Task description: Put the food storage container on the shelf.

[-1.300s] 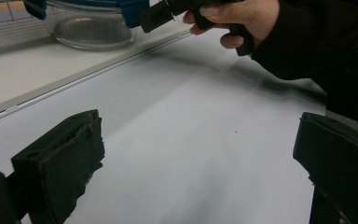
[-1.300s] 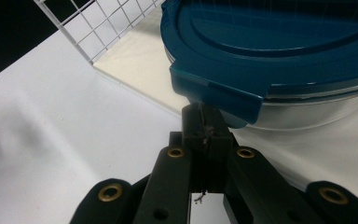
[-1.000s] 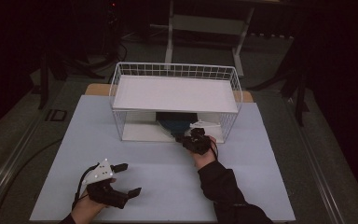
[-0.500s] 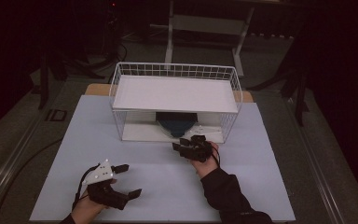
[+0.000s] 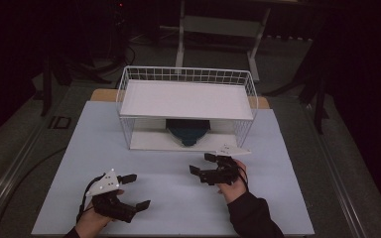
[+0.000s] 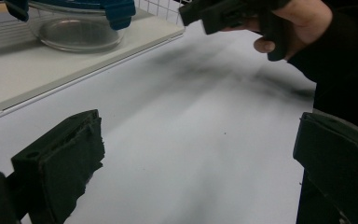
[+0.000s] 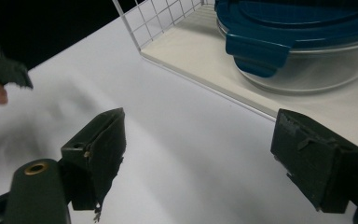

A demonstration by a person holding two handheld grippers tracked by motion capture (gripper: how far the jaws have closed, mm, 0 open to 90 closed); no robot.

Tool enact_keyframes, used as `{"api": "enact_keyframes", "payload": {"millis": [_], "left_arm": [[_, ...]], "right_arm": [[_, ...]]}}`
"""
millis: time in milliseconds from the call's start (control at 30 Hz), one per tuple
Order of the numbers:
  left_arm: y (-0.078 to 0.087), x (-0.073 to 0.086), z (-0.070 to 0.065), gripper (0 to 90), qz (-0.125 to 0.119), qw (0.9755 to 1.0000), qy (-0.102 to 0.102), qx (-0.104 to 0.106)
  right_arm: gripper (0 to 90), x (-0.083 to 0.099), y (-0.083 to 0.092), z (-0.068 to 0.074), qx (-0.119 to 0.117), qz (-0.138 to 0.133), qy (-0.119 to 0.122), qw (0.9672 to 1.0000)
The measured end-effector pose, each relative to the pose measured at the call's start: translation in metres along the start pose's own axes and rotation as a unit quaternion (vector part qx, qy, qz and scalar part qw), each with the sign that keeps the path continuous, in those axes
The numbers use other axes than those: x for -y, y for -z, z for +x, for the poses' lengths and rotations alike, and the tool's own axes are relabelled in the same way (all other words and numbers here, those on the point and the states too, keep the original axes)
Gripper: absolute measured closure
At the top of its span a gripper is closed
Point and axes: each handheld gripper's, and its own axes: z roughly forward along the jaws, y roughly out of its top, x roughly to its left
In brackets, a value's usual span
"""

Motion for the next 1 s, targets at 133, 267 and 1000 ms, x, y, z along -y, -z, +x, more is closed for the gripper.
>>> {"api": "enact_keyframes", "payload": {"millis": [133, 267, 1000], "left_arm": [[-0.001, 0.001, 0.0, 1.6, 0.001, 1.0, 0.0, 0.001], [0.0, 0.0, 0.0, 1.6, 0.0, 1.0, -0.001, 0.001], [0.002, 0.0, -0.001, 1.7, -0.002, 1.0, -0.004, 0.003]], "right_arm": [[17.3, 0.005, 0.01, 0.0, 0.003, -0.005, 0.006, 1.0], [17.1, 0.011, 0.025, 0.005, 0.006, -0.009, 0.018, 0.9998], [16.4, 0.043, 0.077, 0.012, 0.017, -0.022, 0.034, 0.999]]}}
